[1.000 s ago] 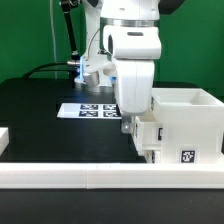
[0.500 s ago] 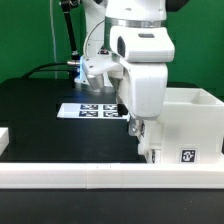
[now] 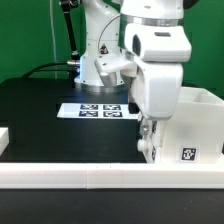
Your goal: Assemble drawer
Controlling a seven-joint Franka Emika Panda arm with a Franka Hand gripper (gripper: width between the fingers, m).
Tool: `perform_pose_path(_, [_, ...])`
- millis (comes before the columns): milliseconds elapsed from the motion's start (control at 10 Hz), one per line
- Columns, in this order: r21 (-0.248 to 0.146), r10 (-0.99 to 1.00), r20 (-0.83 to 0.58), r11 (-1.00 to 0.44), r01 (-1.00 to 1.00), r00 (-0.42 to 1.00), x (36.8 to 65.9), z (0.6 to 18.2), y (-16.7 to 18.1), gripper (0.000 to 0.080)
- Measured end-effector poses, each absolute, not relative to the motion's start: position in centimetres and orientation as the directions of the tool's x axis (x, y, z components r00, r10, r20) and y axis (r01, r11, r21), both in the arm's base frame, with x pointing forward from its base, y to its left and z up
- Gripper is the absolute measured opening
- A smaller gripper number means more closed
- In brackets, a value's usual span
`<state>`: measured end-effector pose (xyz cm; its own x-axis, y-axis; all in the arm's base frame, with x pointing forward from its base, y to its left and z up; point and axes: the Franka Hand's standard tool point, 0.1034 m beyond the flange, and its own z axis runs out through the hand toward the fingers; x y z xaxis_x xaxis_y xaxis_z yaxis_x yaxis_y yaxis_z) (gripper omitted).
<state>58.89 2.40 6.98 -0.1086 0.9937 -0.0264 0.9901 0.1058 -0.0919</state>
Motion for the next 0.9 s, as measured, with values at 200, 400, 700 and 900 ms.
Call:
perform_pose_path(200, [-0.099,0.995,-0.027,0.094,0.991,-0.097,58.5,6.7,2.4,0.0649])
perform_pose_path(400, [-0.106,0.995,-0.031,0.089,0.99,-0.092,58.6,6.9,2.4,0.0649])
perform_pose_path(700, [-0.111,0.995,-0.031,0.096,0.989,-0.1,58.9,6.9,3.2,0.0649])
perform_pose_path(900, [-0.115,0.994,-0.033,0.098,0.989,-0.102,58.9,7.0,3.1,0.0649])
